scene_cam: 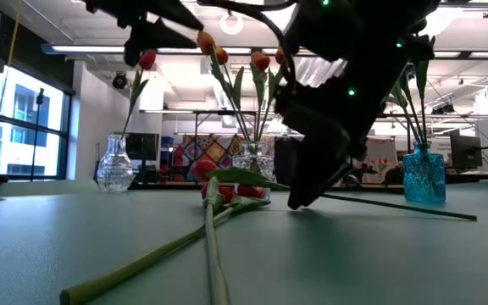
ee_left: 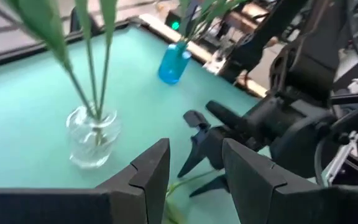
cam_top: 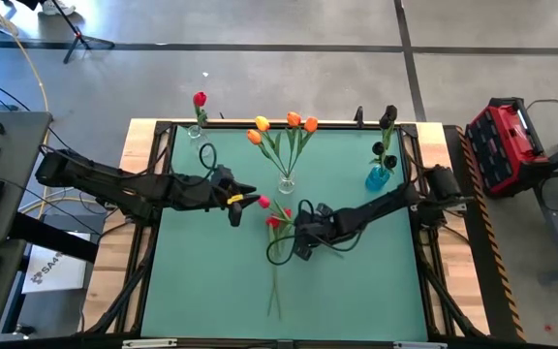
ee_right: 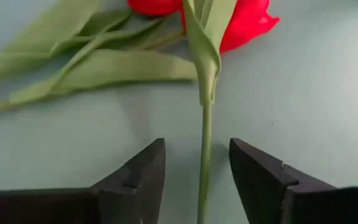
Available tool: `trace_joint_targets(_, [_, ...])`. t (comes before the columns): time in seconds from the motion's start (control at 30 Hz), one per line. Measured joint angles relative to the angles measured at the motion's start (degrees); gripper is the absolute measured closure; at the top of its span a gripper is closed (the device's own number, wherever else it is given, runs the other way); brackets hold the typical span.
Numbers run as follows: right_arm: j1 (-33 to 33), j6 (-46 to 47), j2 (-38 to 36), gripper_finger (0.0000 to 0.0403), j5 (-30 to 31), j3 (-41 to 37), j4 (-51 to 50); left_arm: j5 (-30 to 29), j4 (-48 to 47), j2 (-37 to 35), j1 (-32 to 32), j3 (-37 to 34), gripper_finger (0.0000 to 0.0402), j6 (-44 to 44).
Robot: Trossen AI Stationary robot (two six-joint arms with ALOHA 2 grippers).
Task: Sort flowers into vase by color
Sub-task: Put the pink tulip into the top left transparent vase
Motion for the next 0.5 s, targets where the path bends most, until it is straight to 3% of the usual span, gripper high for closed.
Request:
trace_joint_targets(0.13, [-0.8, 1.7, 0.1, 0.0291, -1.5, 0.0, 0.5, 0.0, -1.5, 0.0, 0.0, 0.0, 0.0266, -1.9])
trace_joint_targets(0.3, [-1.0, 2.4, -3.3, 0.0389, -2.3, 0.0, 1.8, -0.1, -1.4, -1.7, 0.2, 0.0, 0.0266, -2.5])
trace_joint_targets(0.5, [-0.9, 4.4, -12.3, 0.0398, 4.5, 0.0, 2.3, -0.5, -1.5, -10.0, 2.0, 0.0, 0.0266, -1.7])
